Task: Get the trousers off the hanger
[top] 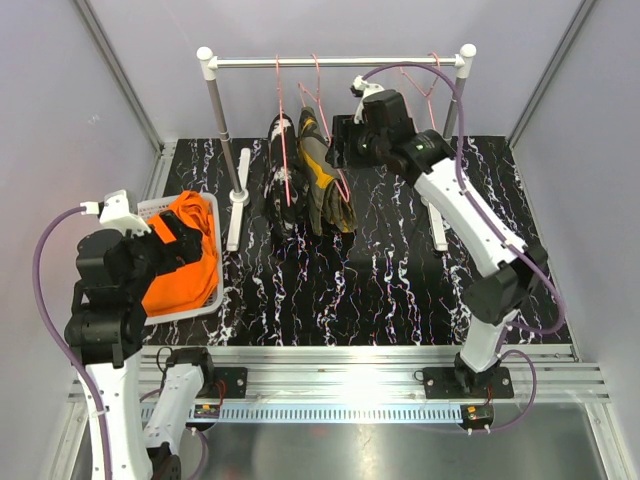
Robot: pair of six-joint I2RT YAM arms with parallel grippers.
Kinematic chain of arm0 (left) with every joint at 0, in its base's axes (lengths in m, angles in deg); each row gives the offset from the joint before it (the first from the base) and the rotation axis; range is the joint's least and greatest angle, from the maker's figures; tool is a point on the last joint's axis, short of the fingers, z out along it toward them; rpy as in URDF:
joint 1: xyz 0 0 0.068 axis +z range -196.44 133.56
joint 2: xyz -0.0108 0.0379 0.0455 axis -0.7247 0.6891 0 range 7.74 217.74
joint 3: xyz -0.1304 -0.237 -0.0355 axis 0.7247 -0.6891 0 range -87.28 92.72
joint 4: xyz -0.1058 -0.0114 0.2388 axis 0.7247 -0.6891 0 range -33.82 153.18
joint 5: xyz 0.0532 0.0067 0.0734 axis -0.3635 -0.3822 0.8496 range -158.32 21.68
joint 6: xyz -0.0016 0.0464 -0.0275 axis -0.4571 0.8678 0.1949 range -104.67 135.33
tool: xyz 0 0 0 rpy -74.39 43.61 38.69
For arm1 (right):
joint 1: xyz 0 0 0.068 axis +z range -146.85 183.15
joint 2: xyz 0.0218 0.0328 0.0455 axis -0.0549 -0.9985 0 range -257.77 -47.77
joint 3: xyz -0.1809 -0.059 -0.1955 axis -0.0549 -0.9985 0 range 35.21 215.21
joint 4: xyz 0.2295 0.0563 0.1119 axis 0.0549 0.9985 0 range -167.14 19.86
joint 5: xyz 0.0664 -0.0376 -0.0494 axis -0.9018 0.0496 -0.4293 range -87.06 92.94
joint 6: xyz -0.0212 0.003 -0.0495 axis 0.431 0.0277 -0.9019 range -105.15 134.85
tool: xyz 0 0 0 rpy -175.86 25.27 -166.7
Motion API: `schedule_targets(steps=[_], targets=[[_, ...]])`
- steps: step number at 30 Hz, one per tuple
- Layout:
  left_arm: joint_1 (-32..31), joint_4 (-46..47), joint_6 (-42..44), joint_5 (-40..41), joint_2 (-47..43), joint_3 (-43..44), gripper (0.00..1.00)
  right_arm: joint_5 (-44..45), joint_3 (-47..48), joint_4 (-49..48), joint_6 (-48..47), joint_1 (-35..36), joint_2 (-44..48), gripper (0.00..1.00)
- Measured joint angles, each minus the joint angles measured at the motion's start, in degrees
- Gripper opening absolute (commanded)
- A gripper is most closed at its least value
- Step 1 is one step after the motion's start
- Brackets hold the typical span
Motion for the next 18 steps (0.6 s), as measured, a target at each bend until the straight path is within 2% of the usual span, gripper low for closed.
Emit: schedule_targets(steps=[1,2,4,5,8,9,11,12,13,18], targets=[[-0.11,0.15,0.02,-0.02,0.02,-0.28,0.99,0.83,0.9,0.04,-0.33,0.33,-1.11,0.65],[-0.2,0.11,0.02,-0.02,0.02,-0.52,0.99,1.75,1.75,0.09,-0.83,0.61,-2.19,0.56],[-0.44,0.09,0.09,-0.04,0.02,-0.81,0.99,3.37,2.97,0.15,-1.95,0.98,-4.22,0.49],[-0.57,0.09,0.15,-0.04,0.02,-0.85,0.99,3.8,3.39,0.17,-2.21,1.05,-4.92,0.4],[-0.96,0.13,0.26,-0.04,0.02,-0.94,0.99,4.92,4.37,0.17,-3.5,1.09,-7.1,0.34],[-1.16,0.15,0.39,-0.02,0.02,-1.01,0.99,4.96,4.37,0.15,-3.69,1.09,-7.5,0.26],[-1.51,0.11,0.59,0.0,0.02,-1.11,0.99,4.94,4.37,0.07,-4.2,1.09,-8.11,0.18],[-1.7,0.13,0.7,0.02,0.02,-1.18,0.99,4.9,4.37,-0.09,-4.44,1.09,-8.33,0.06],[-1.92,0.15,0.79,0.04,0.0,-1.31,0.99,4.85,4.37,-0.31,-4.94,1.09,-8.44,0.0],[-2.64,0.13,1.05,0.09,-0.02,-1.88,0.99,4.74,4.37,-0.83,-5.55,1.4,-8.46,0.0]])
